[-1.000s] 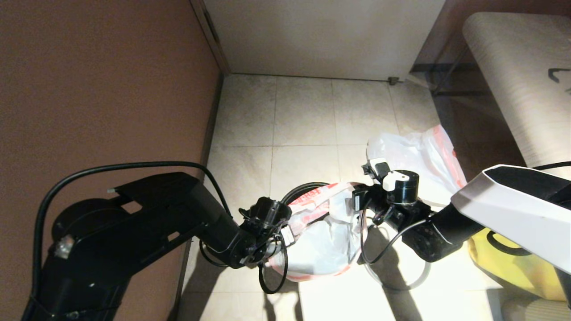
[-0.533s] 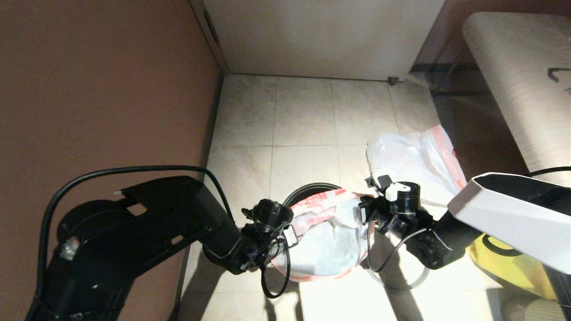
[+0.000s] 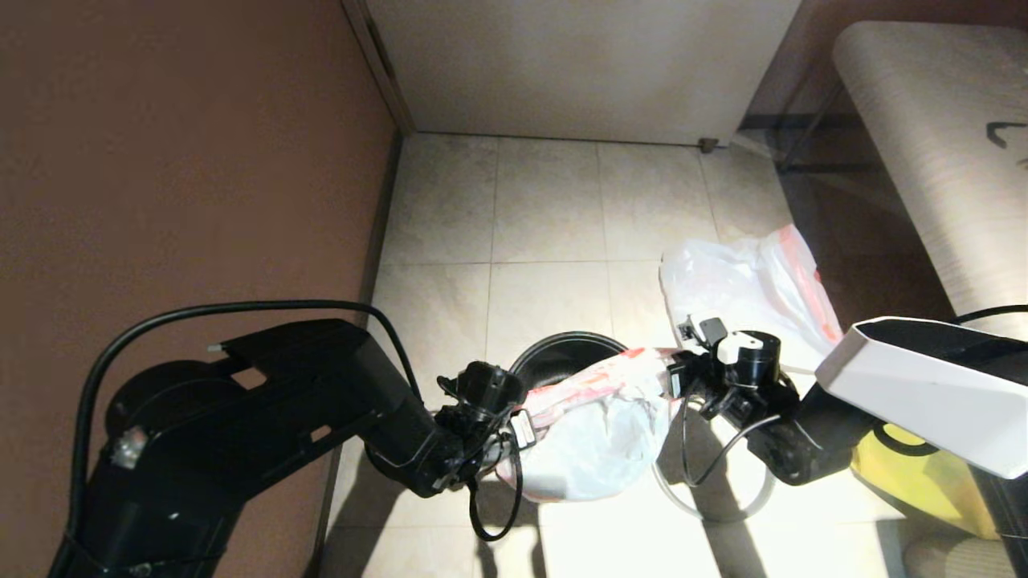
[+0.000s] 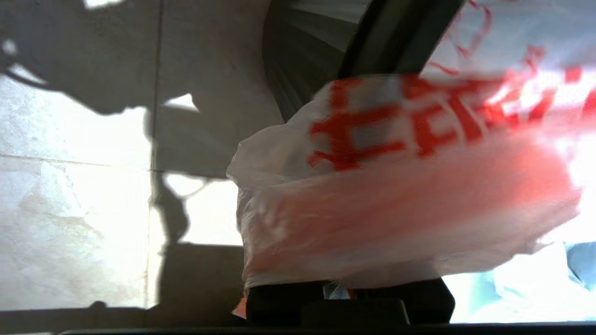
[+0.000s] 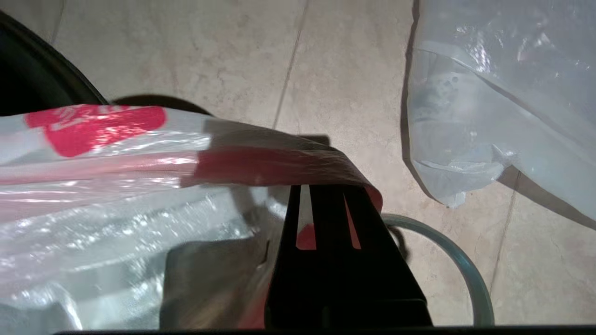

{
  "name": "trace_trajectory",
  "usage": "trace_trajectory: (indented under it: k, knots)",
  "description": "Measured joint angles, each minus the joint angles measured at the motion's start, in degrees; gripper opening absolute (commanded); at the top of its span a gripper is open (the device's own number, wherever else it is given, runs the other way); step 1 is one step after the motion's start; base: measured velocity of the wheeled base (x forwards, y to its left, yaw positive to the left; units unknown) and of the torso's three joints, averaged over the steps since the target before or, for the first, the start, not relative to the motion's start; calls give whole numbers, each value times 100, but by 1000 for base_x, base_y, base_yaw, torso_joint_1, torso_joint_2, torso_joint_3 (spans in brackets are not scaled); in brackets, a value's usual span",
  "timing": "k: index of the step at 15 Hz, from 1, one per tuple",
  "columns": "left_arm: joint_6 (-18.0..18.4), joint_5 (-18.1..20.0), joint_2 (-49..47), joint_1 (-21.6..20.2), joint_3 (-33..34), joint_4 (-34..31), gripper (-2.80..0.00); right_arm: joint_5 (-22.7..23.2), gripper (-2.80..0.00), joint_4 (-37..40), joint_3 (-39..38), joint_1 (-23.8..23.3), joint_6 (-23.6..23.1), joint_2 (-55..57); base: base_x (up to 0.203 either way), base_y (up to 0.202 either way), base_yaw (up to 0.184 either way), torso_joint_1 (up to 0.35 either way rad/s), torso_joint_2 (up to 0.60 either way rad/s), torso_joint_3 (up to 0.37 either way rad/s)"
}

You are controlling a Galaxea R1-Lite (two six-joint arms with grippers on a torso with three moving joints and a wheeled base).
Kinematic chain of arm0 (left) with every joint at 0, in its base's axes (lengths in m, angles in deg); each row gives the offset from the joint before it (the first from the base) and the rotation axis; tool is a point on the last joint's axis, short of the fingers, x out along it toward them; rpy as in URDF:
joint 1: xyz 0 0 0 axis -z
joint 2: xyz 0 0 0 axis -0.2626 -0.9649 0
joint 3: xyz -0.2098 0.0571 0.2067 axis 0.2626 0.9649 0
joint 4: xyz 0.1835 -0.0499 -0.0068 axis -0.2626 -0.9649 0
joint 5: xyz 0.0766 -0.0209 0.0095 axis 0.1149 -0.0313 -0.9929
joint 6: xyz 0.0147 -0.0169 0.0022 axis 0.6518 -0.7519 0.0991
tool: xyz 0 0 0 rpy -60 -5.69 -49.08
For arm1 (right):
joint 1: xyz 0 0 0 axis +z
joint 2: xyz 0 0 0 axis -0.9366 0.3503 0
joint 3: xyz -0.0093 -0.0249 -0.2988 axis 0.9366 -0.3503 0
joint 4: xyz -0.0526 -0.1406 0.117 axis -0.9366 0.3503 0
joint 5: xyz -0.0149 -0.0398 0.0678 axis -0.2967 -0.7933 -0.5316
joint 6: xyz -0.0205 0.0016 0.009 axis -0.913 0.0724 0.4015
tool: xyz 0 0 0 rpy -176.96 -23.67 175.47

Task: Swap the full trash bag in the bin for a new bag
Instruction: Put the new garbage bag on the trash can

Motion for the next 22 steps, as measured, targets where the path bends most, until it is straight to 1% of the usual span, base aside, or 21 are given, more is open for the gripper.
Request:
trace_trajectory:
  k: [4,8,10,12,14,17,19,22]
  knots:
    - [252,49,0,135,233,362,-280,55,-280,9,49,320,17,-228,0,0,0,0,0,0]
    - [335,107,20,238,429,553,-280,55,-280,95,92,670,24,-427,0,0,0,0,0,0]
    - [588,181,22,264,601,888,-280,60,-280,208,209,759,22,-442,0,0,0,0,0,0]
    - [747,193,17,308,763,1242,-280,59,-280,257,265,863,24,-463,0,0,0,0,0,0]
    - [778,198,16,354,853,1295,-280,62,-280,268,203,1028,24,-488,0,0,0,0,0,0]
    - [821,191,11,389,909,1332,-280,101,-280,262,-110,1335,17,-513,0,0,0,0,0,0]
    - [1028,191,-16,395,986,1572,-280,140,-280,276,-159,1445,17,-513,0,0,0,0,0,0]
    - [1417,171,-123,421,1196,2238,-280,147,-280,383,-29,1477,17,-521,0,0,0,0,0,0]
